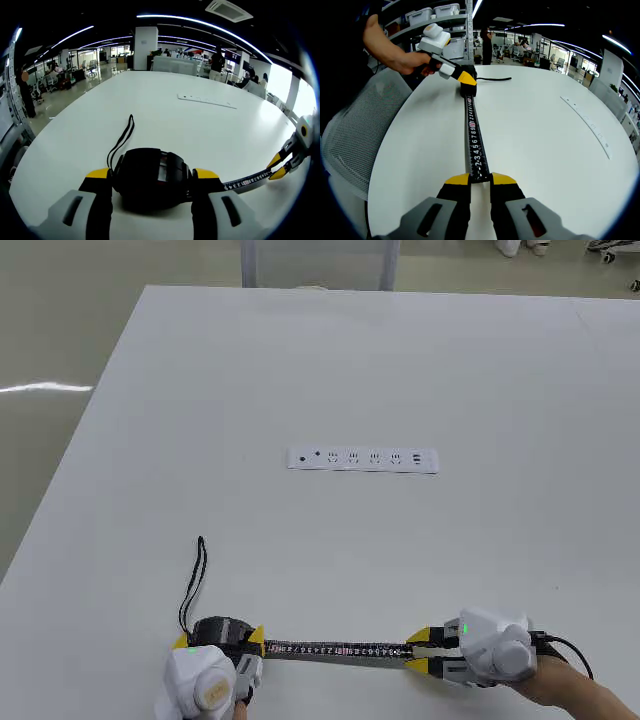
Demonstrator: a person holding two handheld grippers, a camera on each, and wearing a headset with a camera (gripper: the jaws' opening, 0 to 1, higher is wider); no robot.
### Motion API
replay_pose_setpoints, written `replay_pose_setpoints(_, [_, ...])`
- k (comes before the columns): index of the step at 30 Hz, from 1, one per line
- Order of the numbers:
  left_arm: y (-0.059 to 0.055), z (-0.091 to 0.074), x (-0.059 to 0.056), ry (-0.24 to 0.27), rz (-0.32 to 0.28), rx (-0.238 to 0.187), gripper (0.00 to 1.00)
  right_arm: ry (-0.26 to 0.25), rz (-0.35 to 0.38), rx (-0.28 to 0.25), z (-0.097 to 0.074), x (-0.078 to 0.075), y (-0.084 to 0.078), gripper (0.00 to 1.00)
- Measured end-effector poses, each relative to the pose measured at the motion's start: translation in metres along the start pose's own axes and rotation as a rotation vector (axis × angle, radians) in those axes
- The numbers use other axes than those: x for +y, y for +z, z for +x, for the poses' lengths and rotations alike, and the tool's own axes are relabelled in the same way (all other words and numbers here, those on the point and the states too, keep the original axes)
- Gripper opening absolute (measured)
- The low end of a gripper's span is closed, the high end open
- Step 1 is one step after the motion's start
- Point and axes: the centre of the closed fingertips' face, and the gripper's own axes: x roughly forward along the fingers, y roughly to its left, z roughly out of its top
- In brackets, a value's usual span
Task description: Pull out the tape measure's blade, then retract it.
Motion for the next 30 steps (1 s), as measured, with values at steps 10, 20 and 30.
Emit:
replay_pose_setpoints(10, [0.0,0.0,-0.001,-0.002,-0.001,0.0,0.61,0.004,-0.003,0.0,0.005,0.0,0.003,0.13])
replay_pose_setpoints(20, [-0.001,0.0,0.0,-0.012,-0.001,0.005,0.61,0.01,-0.004,0.002,0.009,0.002,0.007,0.13])
replay_pose_setpoints(30, [-0.001,0.001,0.0,-0.016,-0.013,0.007,0.61,0.01,-0.003,0.0,0.013,0.002,0.009,0.13])
